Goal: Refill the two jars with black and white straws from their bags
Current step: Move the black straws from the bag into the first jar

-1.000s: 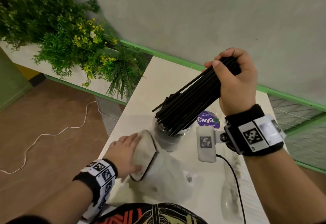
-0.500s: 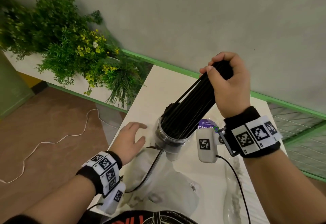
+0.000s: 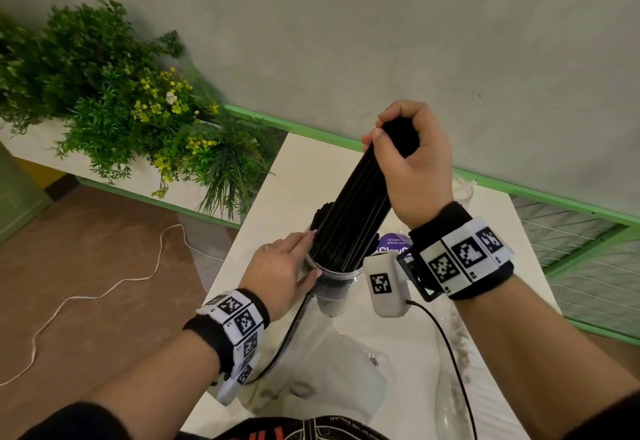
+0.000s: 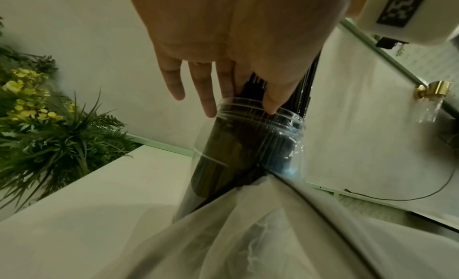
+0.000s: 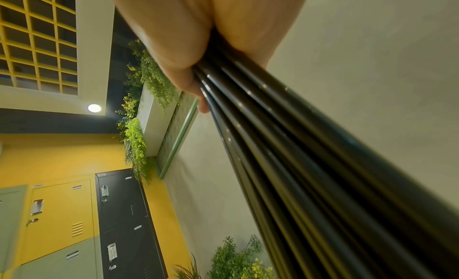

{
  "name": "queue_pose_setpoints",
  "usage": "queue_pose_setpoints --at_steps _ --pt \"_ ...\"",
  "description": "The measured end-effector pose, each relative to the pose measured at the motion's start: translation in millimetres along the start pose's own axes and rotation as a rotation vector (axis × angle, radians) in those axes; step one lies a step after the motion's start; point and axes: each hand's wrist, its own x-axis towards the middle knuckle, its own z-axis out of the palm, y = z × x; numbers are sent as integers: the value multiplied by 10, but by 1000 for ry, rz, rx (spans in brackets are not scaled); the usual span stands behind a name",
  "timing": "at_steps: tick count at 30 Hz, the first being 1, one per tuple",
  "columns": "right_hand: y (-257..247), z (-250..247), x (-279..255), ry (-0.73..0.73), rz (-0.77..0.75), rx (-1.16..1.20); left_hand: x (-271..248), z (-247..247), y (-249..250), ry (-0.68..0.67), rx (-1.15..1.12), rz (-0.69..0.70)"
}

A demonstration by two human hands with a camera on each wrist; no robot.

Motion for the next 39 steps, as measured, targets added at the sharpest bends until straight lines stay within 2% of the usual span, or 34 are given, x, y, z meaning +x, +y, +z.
queue_pose_setpoints --at_steps 7,14,17,19,22,25,27,30,32,35,39 --pt "49 36 7 79 -37 -30 29 -130 -16 -63 -95 -39" --pt "48 -32 -67 142 -120 -42 38 -93 -65 -45 -197 -88" --pt "78 -95 -93 196 -110 -15 63 -114 -7 -23 -435 -225" --pt "135 -123 -154 194 -97 -20 104 -112 69 46 -568 -290" --pt "217 -147 -240 167 -84 -6 169 -53 185 105 -471 -257" --pt "237 -128 -250 146 -87 -9 264 45 287 15 -292 -222" --pt "249 -105 -238 142 -88 -7 307 117 339 -56 -245 -277" --pt "317 -80 -226 128 -54 -10 321 203 344 -97 -206 -338" --pt "377 -66 -224 74 -12 -40 314 223 304 -103 -181 -327" --pt "452 -49 -234 -54 47 -71 290 181 249 -102 -234 -269" --pt "514 -87 -241 -212 135 -26 288 110 70 -52 -437 -224"
